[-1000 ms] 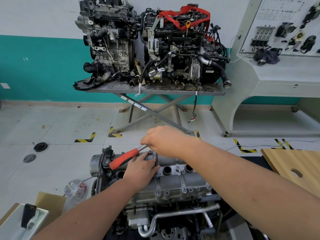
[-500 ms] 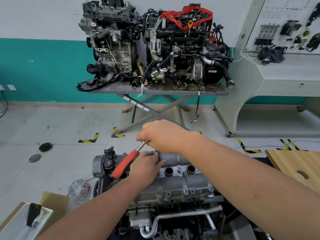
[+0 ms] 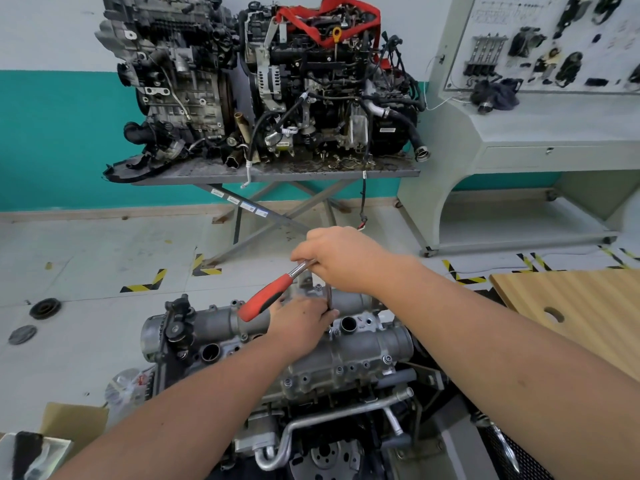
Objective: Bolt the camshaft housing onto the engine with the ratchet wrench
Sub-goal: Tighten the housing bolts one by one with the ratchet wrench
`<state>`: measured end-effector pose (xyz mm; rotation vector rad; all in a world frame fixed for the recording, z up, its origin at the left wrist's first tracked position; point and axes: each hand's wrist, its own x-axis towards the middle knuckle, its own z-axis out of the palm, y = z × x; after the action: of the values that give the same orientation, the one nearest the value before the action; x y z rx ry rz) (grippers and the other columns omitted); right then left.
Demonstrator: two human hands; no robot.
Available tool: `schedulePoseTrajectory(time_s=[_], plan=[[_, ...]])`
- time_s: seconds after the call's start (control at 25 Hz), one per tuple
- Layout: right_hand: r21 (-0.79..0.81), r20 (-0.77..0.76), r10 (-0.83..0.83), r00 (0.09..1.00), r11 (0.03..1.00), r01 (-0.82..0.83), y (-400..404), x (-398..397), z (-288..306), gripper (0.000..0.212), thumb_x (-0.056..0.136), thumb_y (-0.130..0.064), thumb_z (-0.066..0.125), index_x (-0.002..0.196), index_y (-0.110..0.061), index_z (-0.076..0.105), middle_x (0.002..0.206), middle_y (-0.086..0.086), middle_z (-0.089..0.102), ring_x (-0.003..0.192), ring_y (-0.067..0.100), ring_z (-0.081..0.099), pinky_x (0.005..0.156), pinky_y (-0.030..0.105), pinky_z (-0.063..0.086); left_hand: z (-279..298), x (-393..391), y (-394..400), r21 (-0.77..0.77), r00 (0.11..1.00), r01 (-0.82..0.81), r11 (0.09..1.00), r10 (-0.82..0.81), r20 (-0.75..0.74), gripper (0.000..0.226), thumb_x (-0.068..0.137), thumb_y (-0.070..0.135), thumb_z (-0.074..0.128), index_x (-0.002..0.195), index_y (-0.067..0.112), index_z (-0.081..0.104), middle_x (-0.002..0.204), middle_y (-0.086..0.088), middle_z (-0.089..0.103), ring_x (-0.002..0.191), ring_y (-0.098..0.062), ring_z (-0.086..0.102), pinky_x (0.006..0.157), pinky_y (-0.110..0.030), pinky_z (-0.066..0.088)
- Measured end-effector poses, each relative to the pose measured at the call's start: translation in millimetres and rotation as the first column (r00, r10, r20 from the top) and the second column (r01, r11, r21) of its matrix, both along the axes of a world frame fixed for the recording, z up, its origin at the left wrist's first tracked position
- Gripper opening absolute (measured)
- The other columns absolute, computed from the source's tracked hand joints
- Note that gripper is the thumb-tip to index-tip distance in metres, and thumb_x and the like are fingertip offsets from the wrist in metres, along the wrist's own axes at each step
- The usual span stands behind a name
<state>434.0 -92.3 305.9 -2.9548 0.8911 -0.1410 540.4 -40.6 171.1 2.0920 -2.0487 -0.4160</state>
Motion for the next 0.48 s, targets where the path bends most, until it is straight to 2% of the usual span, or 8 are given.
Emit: schedulePoseTrajectory(time_s=[0.08, 0.16, 0.36, 0.48], plan=[[-0.002, 0.014, -0.008, 1.0, 1.0, 0.008, -1.1, -1.6, -1.6, 0.031, 0.101, -0.02, 0.049, 0.126, -0.026, 0.064, 0.104, 0.0, 0.056, 0.101, 0.024, 0.057, 0.072, 0.028, 0.027, 0.5, 0.2, -1.7, -0.01, 1.0, -0.005, 1.0, 0.005, 0.012, 0.036, 0.102, 0.05, 0.034, 0.077, 0.029, 0.047, 0.091, 0.008, 0.061, 0.098, -0.018, 0.058, 0.086, -0.038, 0.025], [0.001, 0.024, -0.009, 1.0, 1.0, 0.009, -2.0, -1.3, -2.4, 0.03, 0.1, -0.019, 0.049, 0.126, -0.025, 0.064, 0.107, 0.002, 0.058, 0.101, 0.024, 0.057, 0.072, 0.029, 0.029, 0.4, 3.0, -3.2, -0.002, 1.0, 0.004, 1.0, -0.004, 0.014, 0.036, 0.103, 0.049, 0.035, 0.078, 0.028, 0.05, 0.093, 0.008, 0.062, 0.099, -0.017, 0.058, 0.082, -0.037, 0.024], [0.047, 0.021, 0.0, 1.0, 0.999, -0.001, -1.7, -2.3, -9.2, 0.034, 0.1, -0.018, 0.049, 0.13, -0.025, 0.063, 0.114, 0.004, 0.06, 0.107, 0.025, 0.057, 0.075, 0.03, 0.034, -8.1, 7.1, -2.3, 0.011, 0.995, 0.044, 0.999, -0.045, 0.086, 0.036, 0.103, 0.05, 0.035, 0.085, 0.028, 0.057, 0.106, 0.007, 0.064, 0.111, -0.016, 0.054, 0.091, -0.039, 0.032], [0.042, 0.022, -0.01, 1.0, 0.999, 0.009, -3.9, -1.5, -10.9, 0.034, 0.1, -0.018, 0.049, 0.129, -0.026, 0.063, 0.113, 0.002, 0.059, 0.107, 0.025, 0.057, 0.073, 0.028, 0.03, -9.7, 7.4, -5.4, 0.045, 0.995, 0.033, 0.998, -0.037, 0.093, 0.04, 0.103, 0.05, 0.034, 0.094, 0.025, 0.065, 0.111, 0.005, 0.063, 0.118, -0.015, 0.05, 0.097, -0.041, 0.032]])
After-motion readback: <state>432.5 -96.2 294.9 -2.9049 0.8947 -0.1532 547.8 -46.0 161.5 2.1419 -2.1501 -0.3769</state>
